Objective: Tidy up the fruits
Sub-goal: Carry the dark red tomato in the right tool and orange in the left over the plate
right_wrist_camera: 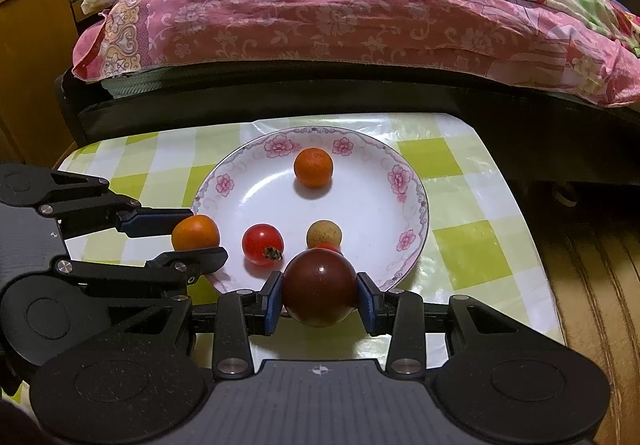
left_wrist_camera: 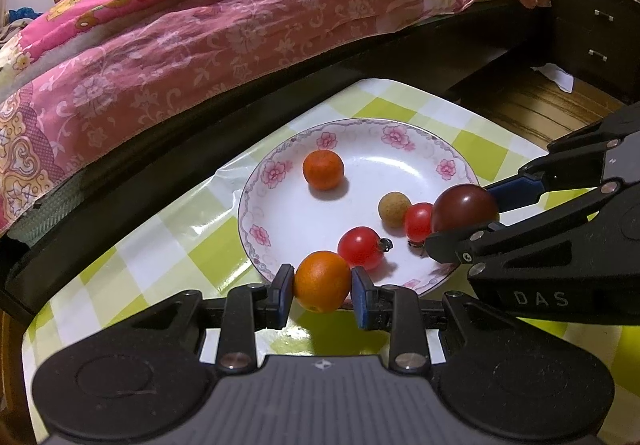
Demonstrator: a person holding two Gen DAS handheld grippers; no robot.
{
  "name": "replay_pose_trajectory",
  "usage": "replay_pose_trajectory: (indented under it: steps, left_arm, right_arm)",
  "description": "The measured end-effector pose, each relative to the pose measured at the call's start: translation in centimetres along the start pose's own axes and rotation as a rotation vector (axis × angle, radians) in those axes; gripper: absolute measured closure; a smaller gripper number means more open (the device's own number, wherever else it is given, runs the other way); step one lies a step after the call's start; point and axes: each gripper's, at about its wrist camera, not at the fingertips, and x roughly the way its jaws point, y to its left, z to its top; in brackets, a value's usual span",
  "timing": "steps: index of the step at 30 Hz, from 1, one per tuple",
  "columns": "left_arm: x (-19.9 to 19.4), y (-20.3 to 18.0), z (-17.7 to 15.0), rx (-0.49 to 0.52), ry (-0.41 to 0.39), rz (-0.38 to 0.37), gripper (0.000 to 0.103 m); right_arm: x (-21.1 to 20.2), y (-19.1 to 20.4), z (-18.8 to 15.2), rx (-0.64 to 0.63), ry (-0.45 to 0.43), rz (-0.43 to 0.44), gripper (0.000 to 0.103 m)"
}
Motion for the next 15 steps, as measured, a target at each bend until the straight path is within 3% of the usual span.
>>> replay_pose_trajectory:
  steps: [15]
  left_arm:
    - [0.91,0.00,-0.03,0.009,-0.003,0.010,0.065]
  right_arm:
    - [0.70,-0.35,0.22,0.013,-0.005,-0.003,0.068]
